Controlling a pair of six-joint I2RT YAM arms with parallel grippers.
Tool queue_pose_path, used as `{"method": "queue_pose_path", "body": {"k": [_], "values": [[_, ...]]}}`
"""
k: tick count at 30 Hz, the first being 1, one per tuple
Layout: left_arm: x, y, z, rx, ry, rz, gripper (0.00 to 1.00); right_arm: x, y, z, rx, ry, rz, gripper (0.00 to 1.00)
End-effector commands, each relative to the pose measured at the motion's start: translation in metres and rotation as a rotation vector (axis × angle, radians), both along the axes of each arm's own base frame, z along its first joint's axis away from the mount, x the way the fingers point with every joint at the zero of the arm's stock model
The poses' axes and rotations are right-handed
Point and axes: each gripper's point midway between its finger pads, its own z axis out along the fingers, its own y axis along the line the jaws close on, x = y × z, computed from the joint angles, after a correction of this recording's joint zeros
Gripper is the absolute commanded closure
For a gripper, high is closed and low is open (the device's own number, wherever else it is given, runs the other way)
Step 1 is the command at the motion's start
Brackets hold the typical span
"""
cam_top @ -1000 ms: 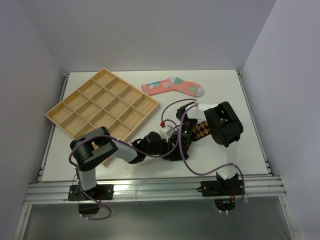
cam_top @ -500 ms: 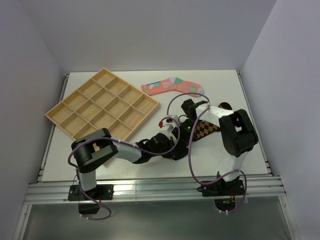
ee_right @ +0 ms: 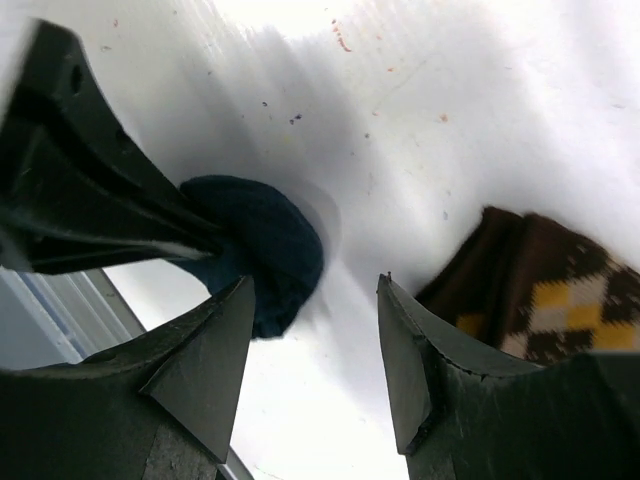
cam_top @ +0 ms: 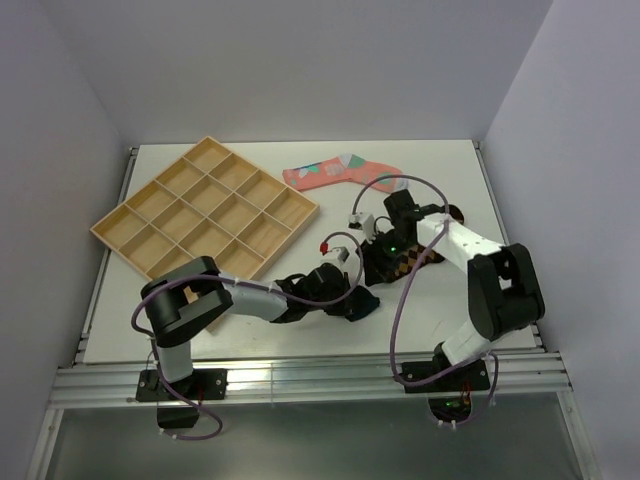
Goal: Roll the socks
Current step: Roll the sock at the center of the board.
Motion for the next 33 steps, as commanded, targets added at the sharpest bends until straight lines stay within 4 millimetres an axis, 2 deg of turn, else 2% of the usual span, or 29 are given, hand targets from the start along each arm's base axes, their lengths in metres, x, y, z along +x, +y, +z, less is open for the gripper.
{"method": "queue_pose_path", "body": {"k": [1, 6, 11, 15, 19, 26, 27, 33], "values": [[-0.030, 0.055, -0.053, 0.285, 0.132, -0.029, 1.00, 0.013, -0.001, 0.020, 0.050, -0.108, -0.026, 0.40], [-0.028, 0.067, -0.044, 0.280, 0.175, -0.026, 1.00, 0.017, -0.008, 0.028, 0.086, -0.154, -0.029, 0.41], [-0.026, 0.082, -0.038, 0.313, 0.220, -0.054, 1.00, 0.020, -0.018, 0.023, 0.062, -0.250, -0.015, 0.41], [-0.026, 0.087, -0.031, 0.259, 0.281, -0.088, 1.00, 0.006, -0.020, 0.016, 0.072, -0.284, 0.049, 0.42], [-0.030, 0.086, -0.027, 0.189, 0.341, -0.161, 1.00, -0.001, -0.020, 0.019, 0.065, -0.364, 0.117, 0.42], [-0.031, 0.087, -0.026, 0.139, 0.451, -0.188, 1.00, -0.022, 0.009, 0.025, 0.078, -0.529, 0.301, 0.42], [-0.031, 0.085, -0.023, 0.125, 0.463, -0.194, 1.00, -0.032, 0.019, 0.025, 0.089, -0.537, 0.347, 0.42], [-0.028, 0.080, -0.018, 0.060, 0.534, -0.189, 1.00, -0.055, 0.048, 0.020, 0.113, -0.528, 0.469, 0.41]]}}
